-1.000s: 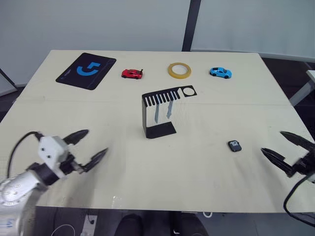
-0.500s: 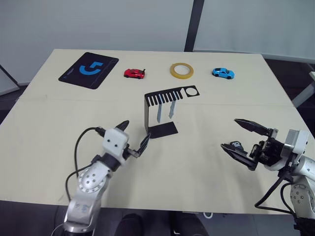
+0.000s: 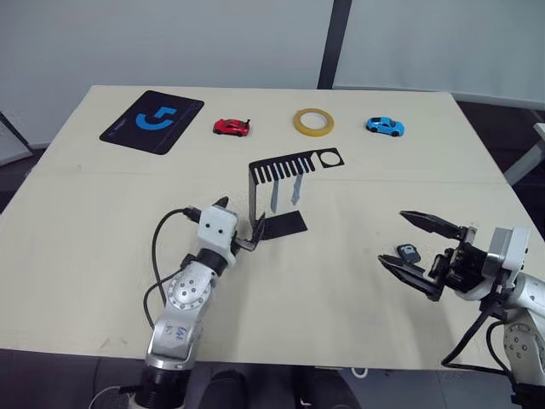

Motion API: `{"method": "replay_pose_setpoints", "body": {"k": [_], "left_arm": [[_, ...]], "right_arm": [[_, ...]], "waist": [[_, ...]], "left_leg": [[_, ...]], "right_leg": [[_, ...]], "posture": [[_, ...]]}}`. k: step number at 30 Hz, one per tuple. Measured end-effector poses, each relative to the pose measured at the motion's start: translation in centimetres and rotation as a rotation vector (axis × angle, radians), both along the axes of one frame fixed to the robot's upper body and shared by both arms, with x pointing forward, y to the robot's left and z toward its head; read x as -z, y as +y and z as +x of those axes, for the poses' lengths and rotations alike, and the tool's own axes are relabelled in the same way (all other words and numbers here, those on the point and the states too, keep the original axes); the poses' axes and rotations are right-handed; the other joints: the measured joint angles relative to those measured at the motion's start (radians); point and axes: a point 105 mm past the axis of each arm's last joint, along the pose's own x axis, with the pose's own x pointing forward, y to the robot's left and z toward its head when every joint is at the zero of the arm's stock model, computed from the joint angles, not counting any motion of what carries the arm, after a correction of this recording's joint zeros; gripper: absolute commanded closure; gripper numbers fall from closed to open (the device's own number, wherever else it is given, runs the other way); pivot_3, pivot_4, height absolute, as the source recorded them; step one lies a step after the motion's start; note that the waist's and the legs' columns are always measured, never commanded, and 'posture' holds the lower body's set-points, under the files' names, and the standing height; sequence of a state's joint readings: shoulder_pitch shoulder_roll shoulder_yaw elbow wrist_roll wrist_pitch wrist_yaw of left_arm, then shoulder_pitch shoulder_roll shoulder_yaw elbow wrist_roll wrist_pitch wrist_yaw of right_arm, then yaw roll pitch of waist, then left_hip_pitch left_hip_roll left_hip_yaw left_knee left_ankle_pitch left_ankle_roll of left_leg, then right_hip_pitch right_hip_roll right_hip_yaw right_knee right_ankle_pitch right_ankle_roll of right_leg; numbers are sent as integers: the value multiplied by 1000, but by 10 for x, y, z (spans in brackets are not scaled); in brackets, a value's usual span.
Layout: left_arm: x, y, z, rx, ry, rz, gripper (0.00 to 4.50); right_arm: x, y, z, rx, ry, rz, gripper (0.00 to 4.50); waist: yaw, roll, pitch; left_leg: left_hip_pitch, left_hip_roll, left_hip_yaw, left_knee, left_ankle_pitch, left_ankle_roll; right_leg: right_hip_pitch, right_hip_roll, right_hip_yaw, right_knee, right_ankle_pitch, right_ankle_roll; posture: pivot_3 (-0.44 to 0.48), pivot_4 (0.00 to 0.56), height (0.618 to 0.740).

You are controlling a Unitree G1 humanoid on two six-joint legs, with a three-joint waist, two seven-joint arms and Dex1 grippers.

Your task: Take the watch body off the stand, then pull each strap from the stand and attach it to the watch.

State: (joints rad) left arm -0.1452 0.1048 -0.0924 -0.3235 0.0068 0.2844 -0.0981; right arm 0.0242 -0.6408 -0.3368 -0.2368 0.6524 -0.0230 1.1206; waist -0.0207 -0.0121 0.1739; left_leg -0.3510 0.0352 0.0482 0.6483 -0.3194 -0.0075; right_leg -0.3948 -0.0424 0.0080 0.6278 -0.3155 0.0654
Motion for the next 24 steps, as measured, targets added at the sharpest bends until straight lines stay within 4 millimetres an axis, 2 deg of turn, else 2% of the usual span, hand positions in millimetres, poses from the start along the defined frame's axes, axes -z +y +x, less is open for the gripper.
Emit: {"method": "replay_pose_setpoints", "body": {"k": [7, 15, 18, 24], "left_arm": [[-12, -5, 12, -27, -7, -24, 0], [-16, -7, 18, -53, 6, -26, 0], [-18, -9, 19, -54, 11, -30, 833], [-20, -16, 19, -25, 12, -33, 3668]], "right_arm": [[-1, 0, 1, 10, -1, 3, 68], [-2, 0, 1, 20, -6, 2, 68], [-1, 0, 1, 27, -4, 0, 0], [3, 0, -1, 41, 9, -8, 0]], "waist": [[9, 0, 0], [21, 0, 0], [20, 0, 0], [20, 0, 0]], "left_leg": [[0, -1, 0, 0, 0, 0], [0, -1, 0, 1, 0, 0], [0, -1, 0, 0, 0, 0], [0, -1, 0, 1, 0, 0]], "right_leg": [[0, 0, 0, 0, 0, 0], [0, 0, 0, 0, 0, 0], [0, 0, 0, 0, 0, 0], [0, 0, 0, 0, 0, 0]], "posture": [[0, 150, 740], [0, 150, 740], [0, 150, 740], [0, 150, 740]]}}
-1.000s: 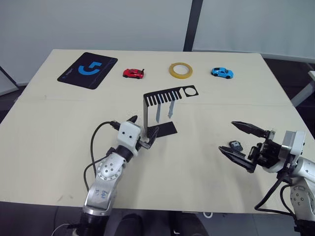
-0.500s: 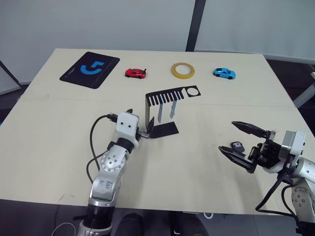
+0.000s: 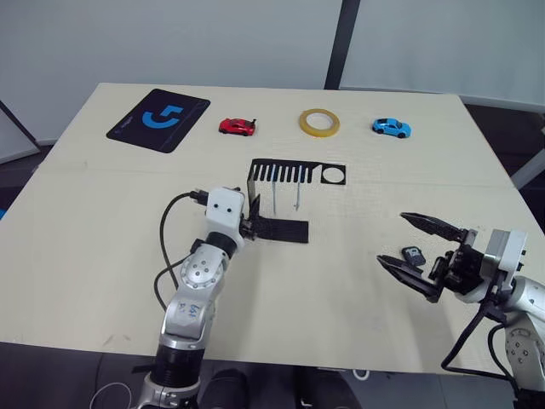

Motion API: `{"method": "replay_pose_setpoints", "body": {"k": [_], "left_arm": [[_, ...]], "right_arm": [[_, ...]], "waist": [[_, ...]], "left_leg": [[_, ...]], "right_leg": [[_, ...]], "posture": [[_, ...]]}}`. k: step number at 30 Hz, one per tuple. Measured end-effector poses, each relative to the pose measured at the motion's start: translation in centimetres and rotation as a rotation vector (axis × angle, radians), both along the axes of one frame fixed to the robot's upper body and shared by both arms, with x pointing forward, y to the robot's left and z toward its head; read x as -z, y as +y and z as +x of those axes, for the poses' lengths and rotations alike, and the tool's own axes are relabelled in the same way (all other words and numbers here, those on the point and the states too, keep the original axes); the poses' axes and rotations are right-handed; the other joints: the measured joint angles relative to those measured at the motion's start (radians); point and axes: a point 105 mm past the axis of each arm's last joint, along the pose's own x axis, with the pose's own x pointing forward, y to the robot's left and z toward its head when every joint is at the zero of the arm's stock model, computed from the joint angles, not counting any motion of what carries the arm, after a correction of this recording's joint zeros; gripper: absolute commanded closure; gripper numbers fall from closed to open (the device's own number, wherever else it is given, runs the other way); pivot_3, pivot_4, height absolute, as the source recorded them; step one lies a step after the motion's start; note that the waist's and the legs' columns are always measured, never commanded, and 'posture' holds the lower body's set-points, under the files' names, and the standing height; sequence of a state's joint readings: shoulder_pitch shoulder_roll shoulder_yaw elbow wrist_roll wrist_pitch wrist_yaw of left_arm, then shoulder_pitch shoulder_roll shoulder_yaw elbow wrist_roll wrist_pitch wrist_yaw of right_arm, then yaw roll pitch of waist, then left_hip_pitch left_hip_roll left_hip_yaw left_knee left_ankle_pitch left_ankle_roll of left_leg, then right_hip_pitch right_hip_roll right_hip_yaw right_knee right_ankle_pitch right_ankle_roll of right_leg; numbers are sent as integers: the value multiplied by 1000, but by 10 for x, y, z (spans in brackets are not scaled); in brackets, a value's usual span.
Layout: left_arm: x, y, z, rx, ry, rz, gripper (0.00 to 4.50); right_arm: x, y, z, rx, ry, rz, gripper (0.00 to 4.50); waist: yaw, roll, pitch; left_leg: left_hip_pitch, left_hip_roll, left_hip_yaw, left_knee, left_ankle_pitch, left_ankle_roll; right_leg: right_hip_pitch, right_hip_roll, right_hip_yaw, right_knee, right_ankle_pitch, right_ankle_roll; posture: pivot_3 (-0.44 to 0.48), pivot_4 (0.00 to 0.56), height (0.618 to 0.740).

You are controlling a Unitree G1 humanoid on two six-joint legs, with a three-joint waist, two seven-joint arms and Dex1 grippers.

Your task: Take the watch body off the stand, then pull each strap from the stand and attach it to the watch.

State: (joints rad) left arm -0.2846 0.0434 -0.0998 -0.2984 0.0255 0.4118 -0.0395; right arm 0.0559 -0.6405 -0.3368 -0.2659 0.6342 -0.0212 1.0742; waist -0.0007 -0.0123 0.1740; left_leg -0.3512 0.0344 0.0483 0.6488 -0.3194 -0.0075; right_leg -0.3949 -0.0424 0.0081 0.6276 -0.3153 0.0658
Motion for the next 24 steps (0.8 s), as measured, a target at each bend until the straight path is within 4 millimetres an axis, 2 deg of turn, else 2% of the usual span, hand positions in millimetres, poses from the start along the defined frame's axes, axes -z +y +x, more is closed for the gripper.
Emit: {"method": "replay_pose_setpoints", "body": {"k": [1, 2, 7, 13, 16, 19, 24], "left_arm": [[-2, -2, 0, 9, -4, -1, 4158], [-3, -4, 0, 18, -7, -3, 4460], [-5, -8, 1, 36, 0, -9, 4460], [-8, -8, 6, 2, 18, -21, 4460], [-9, -4, 7, -40, 14, -12, 4460], [-11, -6, 9, -81, 2, 13, 4460], [-14, -7, 11, -111, -5, 28, 4460]], "right_arm": [[0, 0, 0, 5, 0, -1, 0], [1, -1, 0, 12, 2, -3, 0], [5, 1, 0, 57, 11, 12, 0], [7, 18, 11, 202, 55, 20, 0], [15, 36, 22, 281, 123, 48, 0], [11, 68, 24, 238, 138, 105, 0], [4, 100, 34, 256, 129, 169, 0]], "waist": [[0, 0, 0], [0, 0, 0], [0, 0, 0], [-1, 0, 0], [-2, 0, 0], [-1, 0, 0], [-2, -1, 0]], "left_leg": [[0, 0, 0, 0, 0, 0], [0, 0, 0, 0, 0, 0], [0, 0, 0, 0, 0, 0], [-1, 0, 0, 0, 0, -1], [-1, 0, 0, 0, 1, -1], [-2, 0, 0, 0, 1, -2], [-2, 0, -1, 0, 1, -2]], "right_leg": [[0, 0, 0, 0, 0, 0], [0, 0, 0, 0, 0, 0], [0, 0, 0, 0, 0, 0], [-1, 0, 0, 0, 0, 0], [-2, 0, 0, 1, 0, 0], [-3, 0, 0, 1, 0, 0], [-3, 0, 0, 1, 0, 0]], "posture": [[0, 150, 740], [0, 150, 740], [0, 150, 740], [0, 150, 740], [0, 150, 740], [0, 150, 740], [0, 150, 740]]}}
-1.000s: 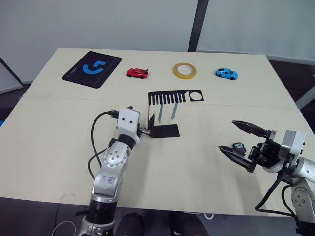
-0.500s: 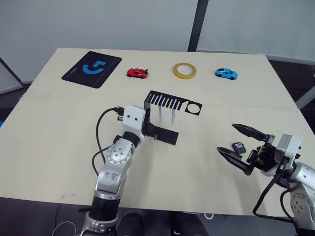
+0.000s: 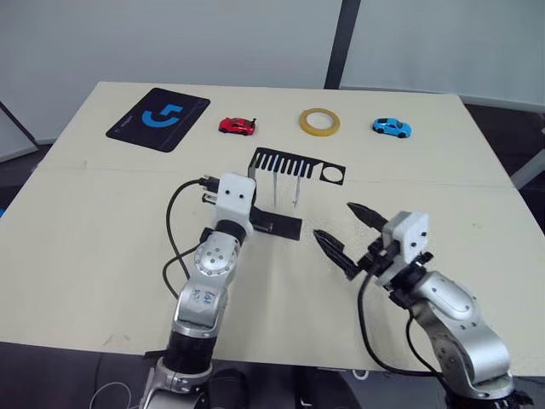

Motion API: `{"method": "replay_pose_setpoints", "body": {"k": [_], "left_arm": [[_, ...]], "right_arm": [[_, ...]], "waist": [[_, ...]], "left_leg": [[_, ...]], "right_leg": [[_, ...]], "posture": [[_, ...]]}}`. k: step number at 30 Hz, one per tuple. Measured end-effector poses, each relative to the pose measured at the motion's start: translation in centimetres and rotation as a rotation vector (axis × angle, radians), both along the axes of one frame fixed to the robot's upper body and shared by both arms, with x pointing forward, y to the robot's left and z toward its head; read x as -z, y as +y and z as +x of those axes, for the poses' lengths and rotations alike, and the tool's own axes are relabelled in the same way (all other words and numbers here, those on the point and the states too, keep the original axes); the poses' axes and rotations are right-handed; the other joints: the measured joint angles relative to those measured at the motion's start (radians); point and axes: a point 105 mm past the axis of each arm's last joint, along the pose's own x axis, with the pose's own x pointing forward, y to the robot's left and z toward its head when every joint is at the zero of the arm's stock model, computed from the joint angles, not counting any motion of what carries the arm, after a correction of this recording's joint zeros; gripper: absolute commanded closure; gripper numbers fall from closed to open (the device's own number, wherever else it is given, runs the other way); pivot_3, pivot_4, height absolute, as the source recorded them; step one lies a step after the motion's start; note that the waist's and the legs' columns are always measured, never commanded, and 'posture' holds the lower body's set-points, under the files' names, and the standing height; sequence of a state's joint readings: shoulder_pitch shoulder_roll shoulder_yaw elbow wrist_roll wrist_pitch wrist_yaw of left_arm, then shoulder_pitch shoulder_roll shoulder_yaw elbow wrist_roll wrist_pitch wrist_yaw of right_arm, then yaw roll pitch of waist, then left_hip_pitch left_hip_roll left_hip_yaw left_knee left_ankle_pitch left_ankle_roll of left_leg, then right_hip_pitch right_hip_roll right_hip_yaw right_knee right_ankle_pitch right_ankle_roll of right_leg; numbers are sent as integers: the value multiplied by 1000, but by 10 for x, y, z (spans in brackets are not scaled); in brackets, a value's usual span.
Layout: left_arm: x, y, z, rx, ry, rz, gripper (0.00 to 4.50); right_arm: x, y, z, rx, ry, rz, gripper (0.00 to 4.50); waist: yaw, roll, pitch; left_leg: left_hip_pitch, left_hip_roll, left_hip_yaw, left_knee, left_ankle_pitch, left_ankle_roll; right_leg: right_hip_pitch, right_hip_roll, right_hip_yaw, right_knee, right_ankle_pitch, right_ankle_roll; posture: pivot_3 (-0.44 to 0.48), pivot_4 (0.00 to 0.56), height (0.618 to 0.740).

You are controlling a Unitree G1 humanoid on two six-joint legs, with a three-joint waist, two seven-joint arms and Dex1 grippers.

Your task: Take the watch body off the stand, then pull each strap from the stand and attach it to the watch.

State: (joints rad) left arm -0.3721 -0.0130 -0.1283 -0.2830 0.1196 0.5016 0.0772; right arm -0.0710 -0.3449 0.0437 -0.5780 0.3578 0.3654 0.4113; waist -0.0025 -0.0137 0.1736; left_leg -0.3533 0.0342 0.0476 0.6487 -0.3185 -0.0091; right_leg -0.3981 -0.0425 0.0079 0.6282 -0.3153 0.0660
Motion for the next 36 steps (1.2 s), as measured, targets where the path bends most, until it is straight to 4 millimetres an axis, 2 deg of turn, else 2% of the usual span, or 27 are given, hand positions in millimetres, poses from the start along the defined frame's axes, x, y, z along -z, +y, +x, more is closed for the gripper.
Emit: {"method": "replay_pose_setpoints", "body": {"k": [4, 8, 16, 23, 31, 34, 36], "left_arm": [[2, 0, 1, -24, 16, -27, 4460], [3, -1, -1, -25, 19, -34, 4460], [3, 0, -2, -32, 23, -42, 4460], [2, 1, -2, -35, 21, -44, 4460], [1, 2, -2, -41, 19, -48, 4460], [0, 2, -2, -40, 16, -48, 4500], [0, 2, -2, -40, 15, -48, 4500]], "right_arm": [[-2, 26, 8, 1, 7, 42, 0], [0, 42, 19, 26, 7, 43, 0], [1, 44, 52, 147, -14, 36, 0], [3, 47, 62, 155, -13, 34, 0], [-4, 51, 71, 178, -18, 62, 0], [-2, 53, 73, 179, -7, 62, 887], [-2, 56, 73, 174, -3, 72, 1818]], "waist": [[0, 0, 0], [-1, 0, 0], [-4, 0, 0], [-4, 0, 0], [-7, 0, 0], [-7, 0, 0], [-8, 0, 0]], "left_leg": [[0, 0, 0, 0, 0, 0], [0, 0, 0, 0, 0, 1], [-1, 0, 0, 0, 0, 1], [-3, 0, 0, 0, 0, 1], [-6, 0, 0, 1, 0, 1], [-8, -1, 1, 1, 1, 1], [-10, -1, 1, 2, 1, 1]], "right_leg": [[0, 0, 0, 0, 0, 0], [0, 0, 0, 0, 0, 0], [-1, 0, -1, 0, 0, 0], [-4, 0, 0, 1, 0, 0], [-8, -1, 0, 8, 0, 0], [-12, -1, 0, 9, 0, 0], [-13, -1, 0, 10, 0, 0]], "posture": [[0, 150, 740], [0, 150, 740], [0, 150, 740], [0, 150, 740], [0, 150, 740], [0, 150, 740], [0, 150, 740]]}}
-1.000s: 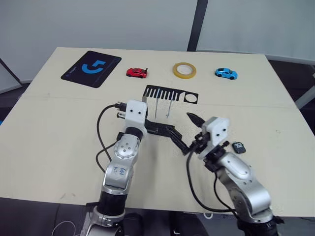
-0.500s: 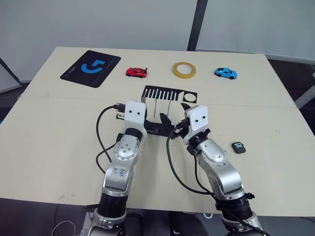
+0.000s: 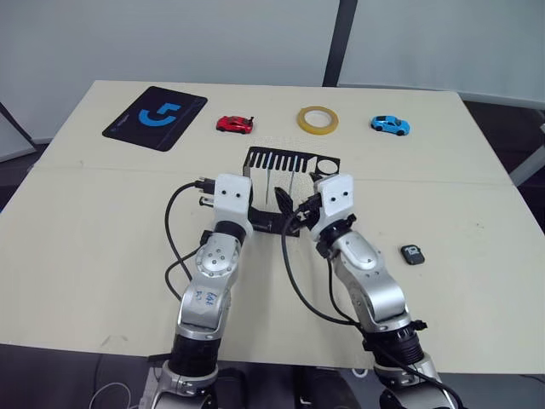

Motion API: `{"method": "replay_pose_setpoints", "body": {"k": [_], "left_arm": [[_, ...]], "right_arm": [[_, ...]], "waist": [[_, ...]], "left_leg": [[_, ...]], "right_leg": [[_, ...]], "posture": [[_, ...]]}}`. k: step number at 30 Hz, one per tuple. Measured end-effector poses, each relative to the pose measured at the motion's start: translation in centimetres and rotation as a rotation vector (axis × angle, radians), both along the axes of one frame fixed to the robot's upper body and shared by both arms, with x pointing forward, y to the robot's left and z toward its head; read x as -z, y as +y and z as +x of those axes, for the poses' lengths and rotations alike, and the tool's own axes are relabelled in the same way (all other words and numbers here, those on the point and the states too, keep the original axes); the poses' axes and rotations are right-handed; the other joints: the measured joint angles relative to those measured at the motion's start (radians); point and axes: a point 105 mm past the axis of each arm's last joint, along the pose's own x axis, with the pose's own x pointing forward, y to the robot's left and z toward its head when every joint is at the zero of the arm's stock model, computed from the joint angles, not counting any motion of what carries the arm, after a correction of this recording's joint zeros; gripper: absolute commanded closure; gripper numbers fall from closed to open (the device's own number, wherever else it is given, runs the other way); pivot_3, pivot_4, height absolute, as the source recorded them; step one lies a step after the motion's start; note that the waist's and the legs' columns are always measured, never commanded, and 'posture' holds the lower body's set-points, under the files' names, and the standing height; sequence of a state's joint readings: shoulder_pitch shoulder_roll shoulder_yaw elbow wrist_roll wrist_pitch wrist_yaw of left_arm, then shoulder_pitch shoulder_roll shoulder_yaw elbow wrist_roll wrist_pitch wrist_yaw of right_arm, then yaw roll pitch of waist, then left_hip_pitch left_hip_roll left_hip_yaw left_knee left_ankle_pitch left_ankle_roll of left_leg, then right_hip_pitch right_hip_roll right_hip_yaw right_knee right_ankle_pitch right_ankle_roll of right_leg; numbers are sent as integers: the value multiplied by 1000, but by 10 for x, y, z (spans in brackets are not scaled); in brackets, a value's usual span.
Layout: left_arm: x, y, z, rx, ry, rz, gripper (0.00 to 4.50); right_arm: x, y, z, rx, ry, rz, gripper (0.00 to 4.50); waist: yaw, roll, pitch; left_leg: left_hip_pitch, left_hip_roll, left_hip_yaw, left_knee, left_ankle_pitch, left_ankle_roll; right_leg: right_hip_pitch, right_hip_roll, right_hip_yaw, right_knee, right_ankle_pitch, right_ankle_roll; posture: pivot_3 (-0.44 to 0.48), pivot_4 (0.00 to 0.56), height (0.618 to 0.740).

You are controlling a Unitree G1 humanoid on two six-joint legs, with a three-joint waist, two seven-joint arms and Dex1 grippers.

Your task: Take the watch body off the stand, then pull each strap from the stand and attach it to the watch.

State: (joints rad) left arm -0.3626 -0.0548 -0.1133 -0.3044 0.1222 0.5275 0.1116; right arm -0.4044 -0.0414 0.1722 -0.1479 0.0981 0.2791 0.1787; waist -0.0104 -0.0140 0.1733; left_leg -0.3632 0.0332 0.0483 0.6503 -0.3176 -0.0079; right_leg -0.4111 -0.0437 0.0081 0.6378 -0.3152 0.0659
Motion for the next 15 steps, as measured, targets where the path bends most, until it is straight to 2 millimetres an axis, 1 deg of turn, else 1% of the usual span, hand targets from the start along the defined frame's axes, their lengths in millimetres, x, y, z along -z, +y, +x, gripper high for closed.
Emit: {"method": "replay_pose_setpoints", "body": {"k": [1, 4, 5, 6, 13, 15], "left_arm": [[0, 0, 0, -1, 0, 0, 4500], [-1, 2, 1, -6, -2, -3, 4500], [-1, 2, 1, -7, -2, -3, 4500], [-1, 2, 1, -7, -1, -3, 4500], [-2, 4, 1, -11, -2, -1, 4500], [-2, 4, 2, -9, -3, 2, 4500]], "right_arm": [[0, 1, 0, -3, 1, 3, 2436], [2, 3, -1, -6, 13, 15, 3971], [2, 4, -1, -6, 14, 18, 4389], [2, 4, -1, -5, 15, 19, 4456], [1, 3, -1, -1, 14, 24, 4456], [1, 2, -1, 0, 1, 2, 4456]], "waist": [[0, 0, 0], [0, 0, 0], [0, 0, 0], [-1, 0, 0], [-5, 0, 0], [-7, 0, 0]], "left_leg": [[-1, 0, 0, 0, 0, 0], [-5, 0, -1, 2, 0, 0], [-5, 0, -1, 2, 0, 0], [-5, 0, -1, 2, 0, 0], [-5, 0, -1, 2, 0, 0], [-5, 0, -1, 2, 0, 0]], "right_leg": [[-1, 0, 0, 0, 0, 0], [-3, 0, -1, 1, 0, 0], [-3, 0, -1, 1, 0, 0], [-3, 0, -1, 1, 0, 0], [-3, 0, -1, 2, 0, 0], [-3, 0, -1, 2, 0, 0]], "posture": [[0, 150, 740], [0, 150, 740], [0, 150, 740], [0, 150, 740], [0, 150, 740], [0, 150, 740]]}}
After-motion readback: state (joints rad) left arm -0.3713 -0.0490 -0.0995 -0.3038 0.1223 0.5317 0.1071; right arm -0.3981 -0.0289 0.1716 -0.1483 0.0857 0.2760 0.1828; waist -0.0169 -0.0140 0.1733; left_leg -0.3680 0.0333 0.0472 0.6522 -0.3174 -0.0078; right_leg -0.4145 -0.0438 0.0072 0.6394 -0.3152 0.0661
